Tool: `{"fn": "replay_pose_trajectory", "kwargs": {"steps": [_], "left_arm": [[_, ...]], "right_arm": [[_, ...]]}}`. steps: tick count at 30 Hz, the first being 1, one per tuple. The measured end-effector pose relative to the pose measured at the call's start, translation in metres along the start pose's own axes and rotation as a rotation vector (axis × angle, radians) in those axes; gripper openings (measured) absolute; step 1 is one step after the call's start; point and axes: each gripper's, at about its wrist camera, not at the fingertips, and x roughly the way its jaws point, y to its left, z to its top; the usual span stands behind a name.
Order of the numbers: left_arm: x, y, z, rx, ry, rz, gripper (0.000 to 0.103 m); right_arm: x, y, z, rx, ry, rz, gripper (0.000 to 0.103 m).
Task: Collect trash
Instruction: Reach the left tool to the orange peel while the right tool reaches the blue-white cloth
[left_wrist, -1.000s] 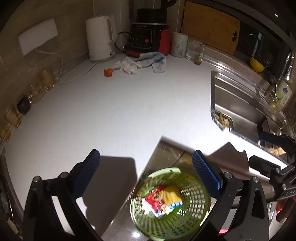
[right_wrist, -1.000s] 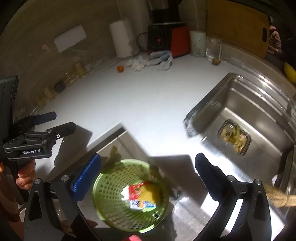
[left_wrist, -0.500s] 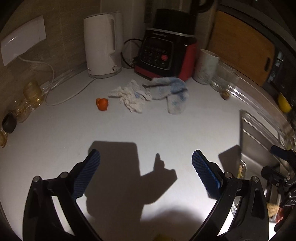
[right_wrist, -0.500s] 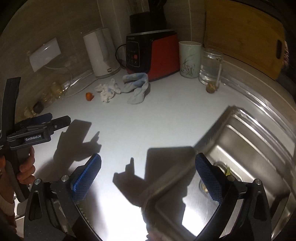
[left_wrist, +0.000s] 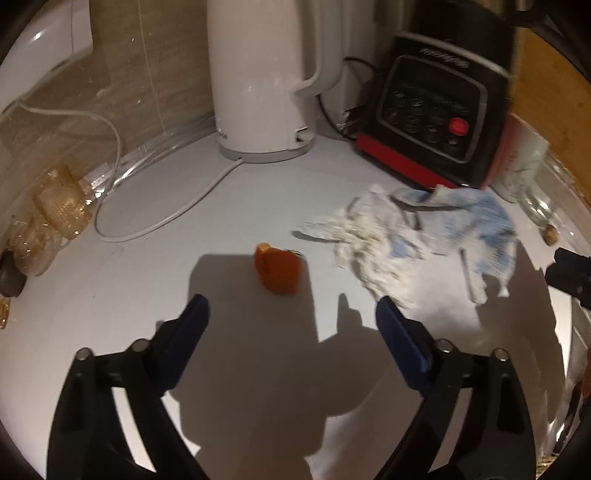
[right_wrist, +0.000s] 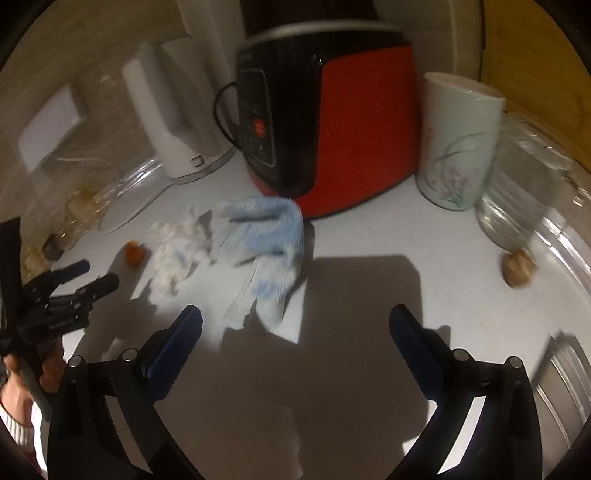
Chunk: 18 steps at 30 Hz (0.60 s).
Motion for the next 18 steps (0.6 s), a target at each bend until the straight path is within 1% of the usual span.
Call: {"fn": "replay_pose_trajectory", "kwargs": {"steps": [2, 4, 6, 8, 9, 10, 13, 14, 15, 16, 17, 18], "left_arm": [[0.012, 0.004, 0.004, -0.012, 0.009, 0.001, 0.081], [0.026, 0.009, 0.008, -0.033, 0.024, -0.003, 0.077], [0.035, 0.013, 0.012, -0.049, 0.033, -0.005, 0.074], [0.044, 0.014, 0.015, -0.055, 0.039, 0.002, 0.067], [0.047, 0.014, 0.015, -0.057, 0.043, 0.001, 0.065], [0.049, 0.014, 0.016, -0.058, 0.047, -0.002, 0.062], [0.054, 0.011, 0.019, -0.05, 0.039, 0.011, 0.054], [0.055, 0.009, 0.021, -0.043, 0.038, 0.013, 0.048], [0.055, 0.008, 0.022, -0.039, 0.038, 0.012, 0.045], [0.054, 0.007, 0.023, -0.035, 0.039, 0.007, 0.038], [0.054, 0.006, 0.023, -0.034, 0.039, 0.006, 0.032], [0.053, 0.005, 0.023, -0.036, 0.038, 0.007, 0.03]], "right_arm": [[0.016, -0.001, 0.01, 0.024, 0.007, 0.0, 0.1], [0.03, -0.003, 0.018, 0.039, 0.021, 0.008, 0.096], [0.044, -0.001, 0.024, 0.039, 0.039, 0.013, 0.094], [0.052, 0.002, 0.026, 0.03, 0.044, 0.006, 0.092], [0.057, 0.003, 0.027, 0.026, 0.049, 0.004, 0.088], [0.061, 0.004, 0.028, 0.027, 0.056, 0.005, 0.086], [0.072, 0.006, 0.031, 0.033, 0.073, 0.006, 0.074], [0.074, 0.007, 0.031, 0.033, 0.077, 0.006, 0.066], [0.075, 0.007, 0.031, 0.031, 0.079, 0.007, 0.056], [0.075, 0.008, 0.031, 0.027, 0.082, 0.008, 0.05], [0.075, 0.01, 0.031, 0.021, 0.088, 0.014, 0.034], [0.076, 0.012, 0.031, 0.018, 0.096, 0.02, 0.024]]}}
